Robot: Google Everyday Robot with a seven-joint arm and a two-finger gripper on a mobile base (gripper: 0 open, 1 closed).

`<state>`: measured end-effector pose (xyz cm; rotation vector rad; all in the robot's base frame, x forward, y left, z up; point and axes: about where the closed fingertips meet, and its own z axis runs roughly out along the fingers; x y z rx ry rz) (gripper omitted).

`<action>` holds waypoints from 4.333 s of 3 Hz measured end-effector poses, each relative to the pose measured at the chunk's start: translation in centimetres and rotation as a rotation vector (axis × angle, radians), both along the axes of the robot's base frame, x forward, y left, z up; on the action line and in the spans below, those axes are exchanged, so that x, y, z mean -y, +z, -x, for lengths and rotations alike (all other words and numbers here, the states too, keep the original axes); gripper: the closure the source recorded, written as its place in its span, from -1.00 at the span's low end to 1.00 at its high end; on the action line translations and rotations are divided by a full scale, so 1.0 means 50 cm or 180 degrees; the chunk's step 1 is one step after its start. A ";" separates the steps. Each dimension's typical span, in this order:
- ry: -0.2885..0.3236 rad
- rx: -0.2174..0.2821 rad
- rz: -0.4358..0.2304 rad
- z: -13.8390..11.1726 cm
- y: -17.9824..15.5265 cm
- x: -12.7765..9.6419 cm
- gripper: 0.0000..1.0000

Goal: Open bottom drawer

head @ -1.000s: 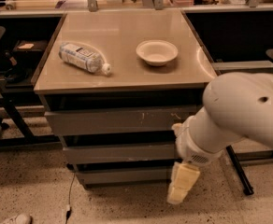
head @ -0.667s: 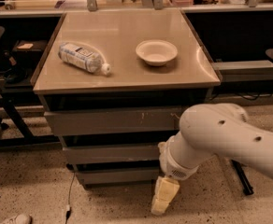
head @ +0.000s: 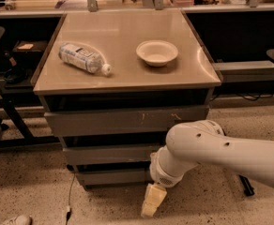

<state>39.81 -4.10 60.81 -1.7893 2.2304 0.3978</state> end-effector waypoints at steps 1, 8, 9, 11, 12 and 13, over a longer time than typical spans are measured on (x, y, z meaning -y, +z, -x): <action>-0.0038 -0.0091 -0.0041 0.003 -0.073 -0.018 -1.00; -0.0497 -0.0138 0.0055 -0.179 -0.569 0.042 -1.00; -0.0561 -0.0063 0.0134 -0.215 -0.611 0.062 -1.00; -0.0646 -0.0016 0.0274 -0.281 -0.708 0.095 -1.00; -0.0674 -0.0003 0.0293 -0.309 -0.743 0.105 -1.00; -0.0696 0.0021 0.0303 -0.336 -0.767 0.111 -1.00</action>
Offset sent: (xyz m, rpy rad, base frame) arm 0.0286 0.0097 -0.1982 0.0057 0.0950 -0.0954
